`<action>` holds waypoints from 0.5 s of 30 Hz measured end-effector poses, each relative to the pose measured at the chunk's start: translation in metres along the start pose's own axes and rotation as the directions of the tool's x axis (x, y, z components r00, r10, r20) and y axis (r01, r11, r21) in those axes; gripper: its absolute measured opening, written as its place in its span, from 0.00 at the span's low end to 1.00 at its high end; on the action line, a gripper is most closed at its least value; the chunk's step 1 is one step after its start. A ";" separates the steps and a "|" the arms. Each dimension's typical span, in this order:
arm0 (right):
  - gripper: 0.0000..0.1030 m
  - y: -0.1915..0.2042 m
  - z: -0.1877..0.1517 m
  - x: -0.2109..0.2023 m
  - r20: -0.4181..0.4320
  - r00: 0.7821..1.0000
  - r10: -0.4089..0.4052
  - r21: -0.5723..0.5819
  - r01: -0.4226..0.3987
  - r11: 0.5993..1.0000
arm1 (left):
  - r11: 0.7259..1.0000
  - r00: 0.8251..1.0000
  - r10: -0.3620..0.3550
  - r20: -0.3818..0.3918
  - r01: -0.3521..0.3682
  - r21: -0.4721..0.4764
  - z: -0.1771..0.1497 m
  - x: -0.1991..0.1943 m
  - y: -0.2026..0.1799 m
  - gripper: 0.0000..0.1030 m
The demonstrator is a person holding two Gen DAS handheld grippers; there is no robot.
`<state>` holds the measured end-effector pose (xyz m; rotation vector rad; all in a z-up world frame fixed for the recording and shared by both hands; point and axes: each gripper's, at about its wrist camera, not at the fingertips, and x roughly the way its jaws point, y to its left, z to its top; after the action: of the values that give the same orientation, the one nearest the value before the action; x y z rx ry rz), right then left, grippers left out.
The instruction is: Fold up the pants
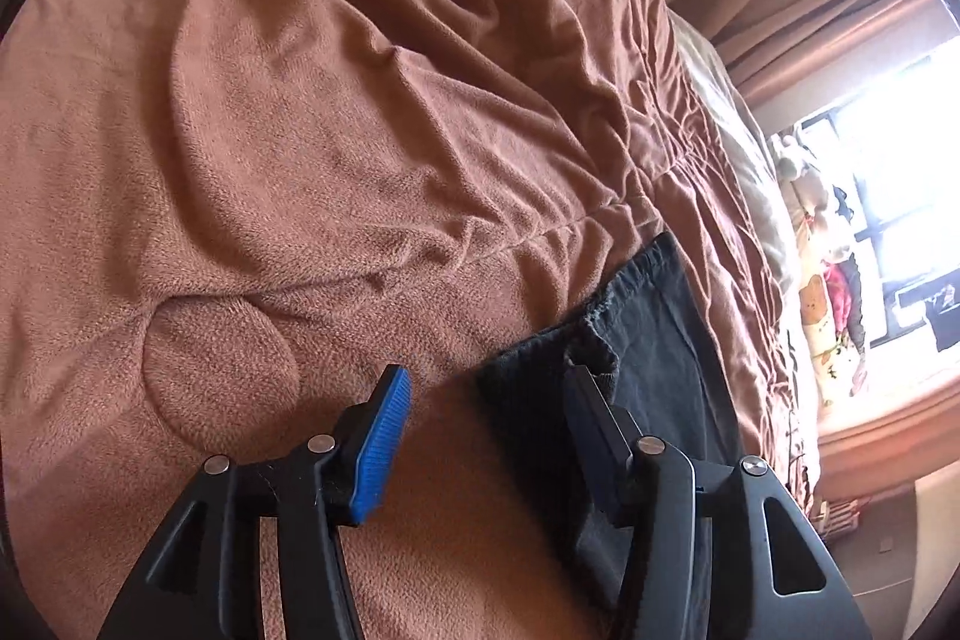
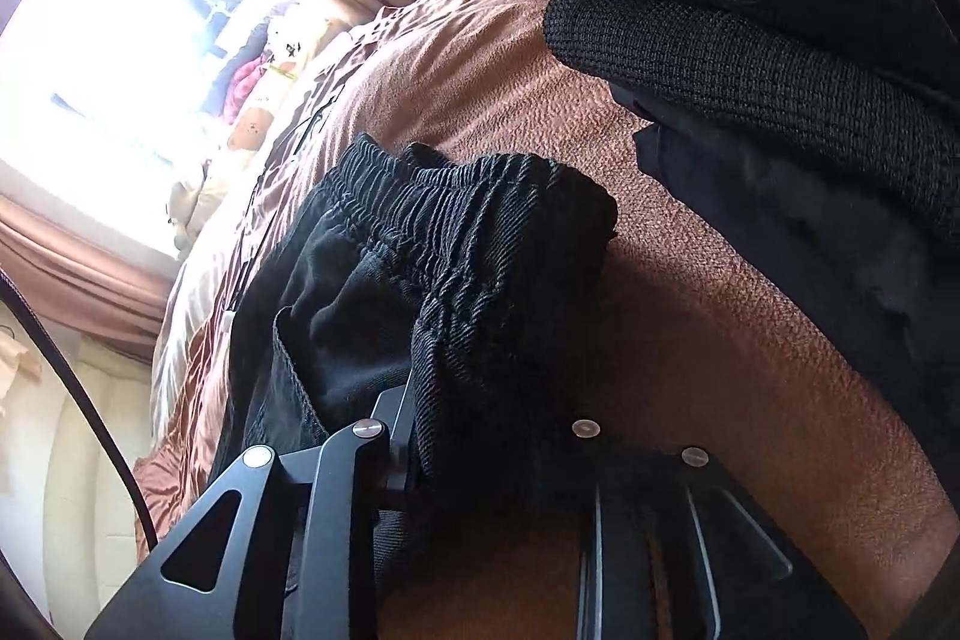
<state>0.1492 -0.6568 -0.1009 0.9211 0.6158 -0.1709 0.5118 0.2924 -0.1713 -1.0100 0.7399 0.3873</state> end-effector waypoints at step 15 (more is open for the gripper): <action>0.24 -0.008 -0.005 -0.002 0.007 1.000 0.020 0.005 -0.020 1.000 | 0.996 0.995 -0.094 -0.017 0.093 -0.013 -0.008 0.014 0.001 0.53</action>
<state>0.1427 -0.6582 -0.1073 0.9313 0.5995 -0.1580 0.5182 0.2857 -0.1845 -1.0565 0.7039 0.3024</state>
